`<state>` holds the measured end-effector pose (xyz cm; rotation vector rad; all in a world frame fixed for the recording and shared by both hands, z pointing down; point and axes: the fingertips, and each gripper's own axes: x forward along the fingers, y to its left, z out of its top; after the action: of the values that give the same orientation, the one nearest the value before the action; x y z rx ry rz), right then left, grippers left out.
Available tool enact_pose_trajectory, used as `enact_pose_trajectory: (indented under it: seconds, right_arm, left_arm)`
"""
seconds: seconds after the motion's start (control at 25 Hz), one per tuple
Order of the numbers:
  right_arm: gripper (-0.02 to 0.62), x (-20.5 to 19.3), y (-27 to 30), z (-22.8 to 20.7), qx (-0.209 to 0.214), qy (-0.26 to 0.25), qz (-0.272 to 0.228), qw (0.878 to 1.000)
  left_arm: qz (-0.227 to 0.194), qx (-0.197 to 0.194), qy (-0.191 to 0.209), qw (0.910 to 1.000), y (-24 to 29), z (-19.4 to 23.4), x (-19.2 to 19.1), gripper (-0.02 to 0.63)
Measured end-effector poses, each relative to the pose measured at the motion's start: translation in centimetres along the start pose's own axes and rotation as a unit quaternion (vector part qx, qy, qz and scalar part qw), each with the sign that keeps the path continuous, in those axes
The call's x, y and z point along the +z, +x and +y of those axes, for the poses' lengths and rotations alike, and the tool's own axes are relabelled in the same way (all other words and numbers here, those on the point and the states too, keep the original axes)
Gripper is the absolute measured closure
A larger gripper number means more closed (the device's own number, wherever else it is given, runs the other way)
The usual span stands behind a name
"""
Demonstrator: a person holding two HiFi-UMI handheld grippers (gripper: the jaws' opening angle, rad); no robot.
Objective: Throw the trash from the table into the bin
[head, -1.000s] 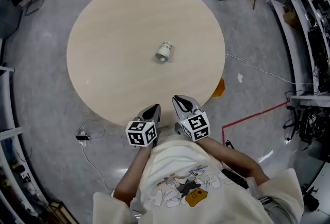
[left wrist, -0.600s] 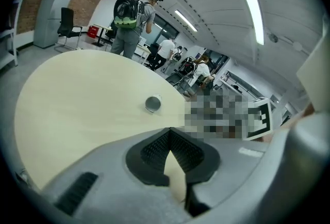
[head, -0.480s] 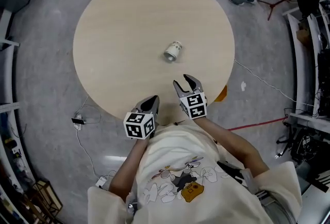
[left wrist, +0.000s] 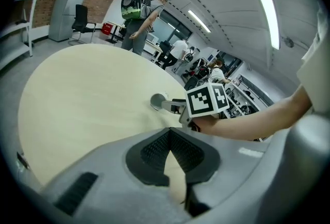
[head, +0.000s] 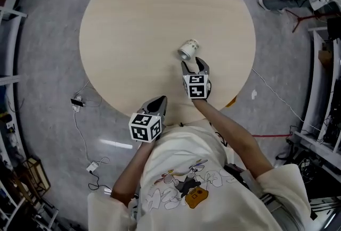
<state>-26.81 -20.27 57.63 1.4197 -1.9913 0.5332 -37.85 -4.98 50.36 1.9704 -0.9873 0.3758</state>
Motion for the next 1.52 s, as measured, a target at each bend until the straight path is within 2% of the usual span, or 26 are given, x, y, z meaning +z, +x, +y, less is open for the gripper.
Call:
enact_pose_trajectory:
  seconds: [0.2, 0.32, 0.52, 0.72, 0.92, 1.0, 1.2, 1.36, 1.52]
  right_arm:
    - [0.362, 0.0, 2.9, -1.9, -0.039, -0.010, 0.040, 0.998]
    - [0.468, -0.4, 3.2, -3.3, -0.068, -0.029, 0.057, 0.996]
    - [0.566, 0.0, 2.7, -4.8, -0.084, -0.042, 0.051, 0.994]
    - [0.569, -0.2, 1.8, -3.6, -0.063, -0.038, 0.044, 0.996]
    - [0.569, -2.3, -1.7, 0.9, 0.009, -0.017, 0.041, 0.999]
    - [0.569, -3.2, -4.1, 1.7, 0.021, -0.005, 0.037, 0.999]
    - [0.569, -4.6, -9.1, 4.7, 0.022, 0.061, 0.017, 0.998]
    - [0.569, -5.1, -12.6, 6.4, 0.004, 0.123, -0.006, 0.992]
    - [0.569, -5.2, -15.1, 7.7, -0.015, 0.137, -0.036, 0.990]
  left_arm:
    - [-0.004, 0.015, -0.010, 0.9998, 0.0, 0.2, 0.2, 0.600]
    - [-0.005, 0.016, -0.012, 0.9998, -0.2, 0.3, 0.2, 0.600]
    - [-0.009, 0.005, -0.005, 0.9999, 0.3, 0.9, 0.8, 0.600]
    - [-0.002, -0.024, 0.020, 0.9995, 0.5, 1.4, 0.9, 0.600]
    - [0.002, -0.035, 0.034, 0.9988, -0.6, 1.8, 0.5, 0.600]
    - [0.004, -0.053, 0.049, 0.9974, -0.2, 1.1, 0.6, 0.600]
    - [0.019, -0.091, 0.087, 0.9918, -0.4, 0.4, 1.1, 0.600]
    - [0.036, -0.109, 0.107, 0.9876, -1.4, 0.0, 1.1, 0.600]
    - [0.050, -0.124, 0.106, 0.9853, -2.9, -0.3, -0.7, 0.600]
